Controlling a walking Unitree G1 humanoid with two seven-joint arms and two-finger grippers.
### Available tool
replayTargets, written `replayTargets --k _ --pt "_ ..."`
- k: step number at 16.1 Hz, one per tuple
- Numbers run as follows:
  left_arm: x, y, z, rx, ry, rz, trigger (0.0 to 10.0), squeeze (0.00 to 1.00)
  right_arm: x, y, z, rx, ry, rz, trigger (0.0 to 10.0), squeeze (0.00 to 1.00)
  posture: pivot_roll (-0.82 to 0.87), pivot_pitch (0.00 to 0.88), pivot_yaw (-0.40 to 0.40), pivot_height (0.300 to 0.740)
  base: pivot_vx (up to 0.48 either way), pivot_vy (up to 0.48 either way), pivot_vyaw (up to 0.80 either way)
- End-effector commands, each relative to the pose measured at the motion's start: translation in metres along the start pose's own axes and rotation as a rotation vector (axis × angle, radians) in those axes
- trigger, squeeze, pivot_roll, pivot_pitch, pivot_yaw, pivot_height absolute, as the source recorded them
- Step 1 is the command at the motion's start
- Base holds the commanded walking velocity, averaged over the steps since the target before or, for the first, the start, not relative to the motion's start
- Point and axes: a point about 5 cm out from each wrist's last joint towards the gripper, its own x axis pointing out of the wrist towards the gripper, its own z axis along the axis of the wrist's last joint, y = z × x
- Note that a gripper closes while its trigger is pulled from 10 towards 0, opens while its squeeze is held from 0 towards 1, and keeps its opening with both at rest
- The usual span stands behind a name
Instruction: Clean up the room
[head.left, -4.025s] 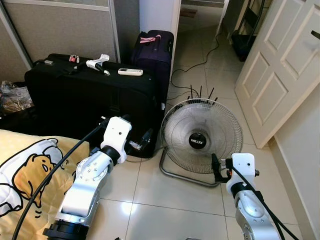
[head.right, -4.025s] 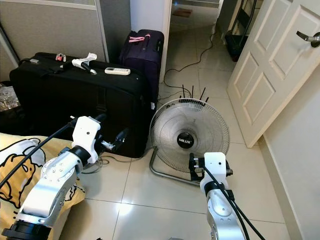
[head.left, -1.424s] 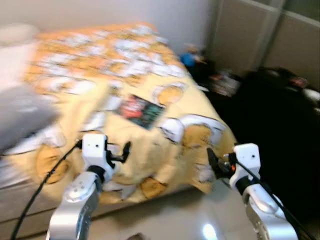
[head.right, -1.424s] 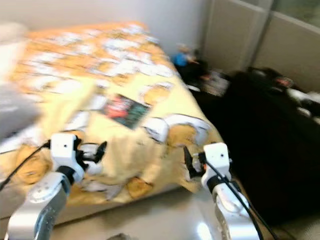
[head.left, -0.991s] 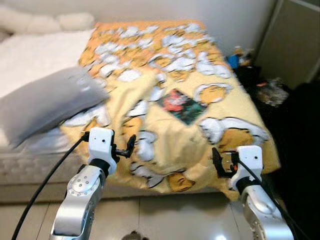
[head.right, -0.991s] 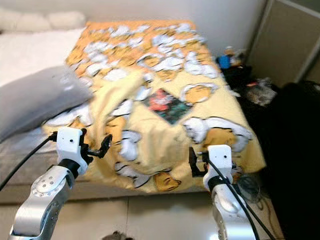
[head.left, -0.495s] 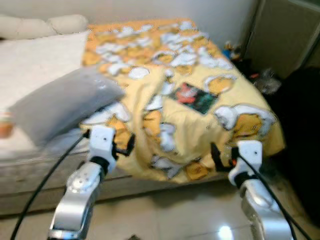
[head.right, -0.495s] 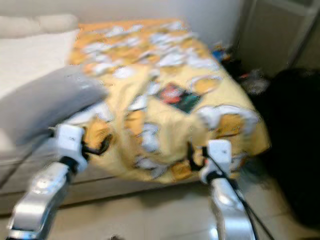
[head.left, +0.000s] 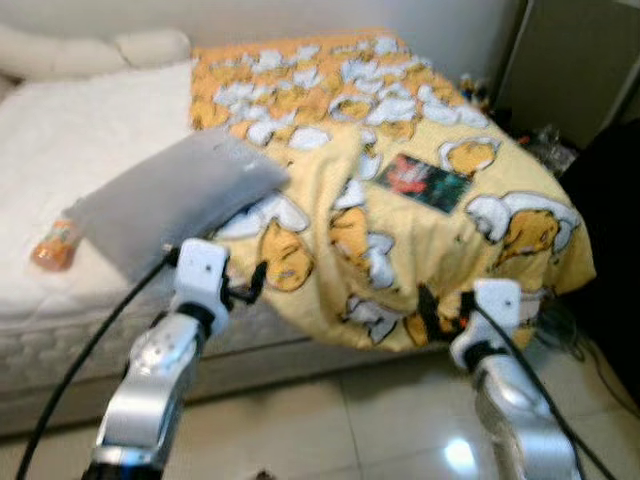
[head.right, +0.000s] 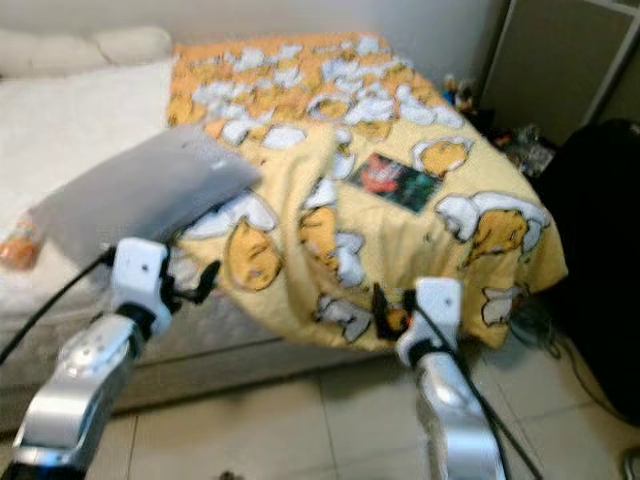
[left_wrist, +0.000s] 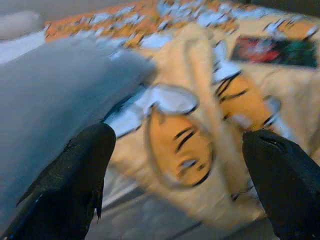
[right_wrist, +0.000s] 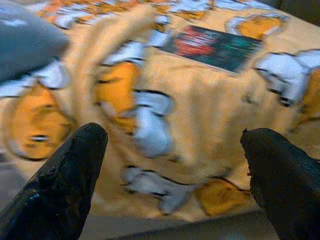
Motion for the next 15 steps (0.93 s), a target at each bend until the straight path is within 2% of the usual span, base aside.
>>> replayTargets --k 1,15 --pt "0.0017 0.0014 0.0023 -0.005 -0.002 0.006 10.0 0.0 0.0035 0.0001 0.0078 0.006 -0.031 0.004 10.0 0.0 -0.01 0.0 0.081 0.74 0.0 0.296 0.0" --pt "0.0023 0.0028 0.0027 -0.02 0.007 0.031 10.0 0.0 0.009 -0.0027 0.0107 -0.008 -0.036 0.011 10.0 0.0 0.02 0.0 0.046 0.74 0.0 0.294 0.0"
